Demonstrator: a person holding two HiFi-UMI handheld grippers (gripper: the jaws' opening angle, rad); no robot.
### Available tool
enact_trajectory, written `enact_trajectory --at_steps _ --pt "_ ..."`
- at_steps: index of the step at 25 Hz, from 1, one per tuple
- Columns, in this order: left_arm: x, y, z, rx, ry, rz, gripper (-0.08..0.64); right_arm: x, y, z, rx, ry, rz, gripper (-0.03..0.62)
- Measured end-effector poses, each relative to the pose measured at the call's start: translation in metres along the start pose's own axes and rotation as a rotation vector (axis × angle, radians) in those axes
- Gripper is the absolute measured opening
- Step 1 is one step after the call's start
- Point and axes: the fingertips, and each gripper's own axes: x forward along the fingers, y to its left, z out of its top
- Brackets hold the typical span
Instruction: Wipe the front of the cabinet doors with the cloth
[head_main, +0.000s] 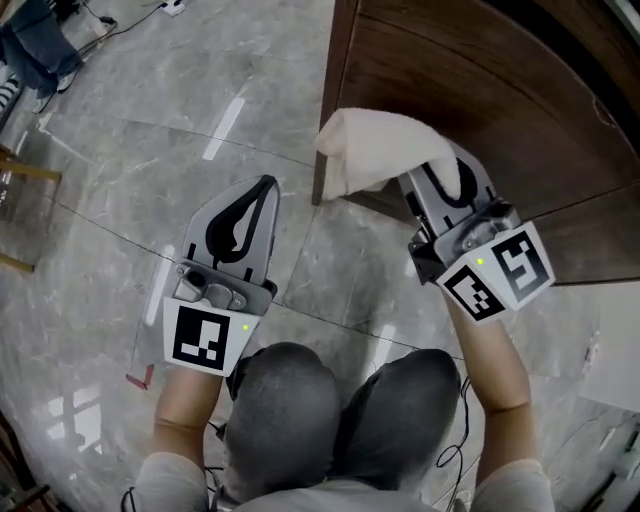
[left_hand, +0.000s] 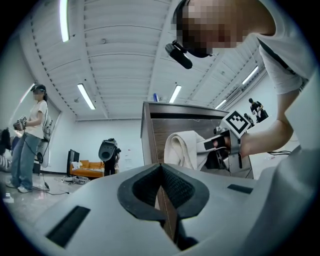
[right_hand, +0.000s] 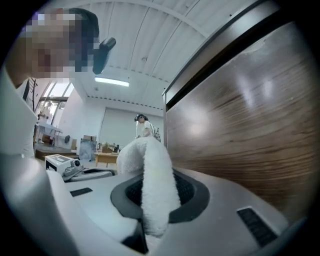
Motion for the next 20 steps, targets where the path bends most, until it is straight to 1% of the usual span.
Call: enact_trajectory --at_steps 3,9,11,14,18,20 --pt "0.000 0.003 -0.004 -0.014 -0.002 0.013 0.009 0.021 -0.001 -0.008 -0.001 0.014 0.004 0.069" --pt "0.006 -0.007 -0.008 -0.015 0.010 -0.009 0.009 0.049 -0.012 -0.013 0.003 0.019 -0.011 0.069" --pt "0.005 -0.005 -0.008 -0.011 0.006 -0.006 0.009 0.051 -0.014 -0.012 -0.002 0.015 -0.019 0.069" --pt "0.008 -0.003 -0.004 0.007 -0.023 0.002 0.009 0.052 -0.020 -0.009 -0.008 0.001 -0.038 0.069" --pt "0.009 -0.008 -0.008 0.005 -0.012 -0.012 0.009 0.048 -0.024 -0.009 -0.003 -0.012 -0.046 0.069" --pt "0.011 -0.009 -0.003 0.019 -0.038 -0.014 0.009 0.043 -0.027 -0.009 -0.004 -0.010 -0.050 0.069"
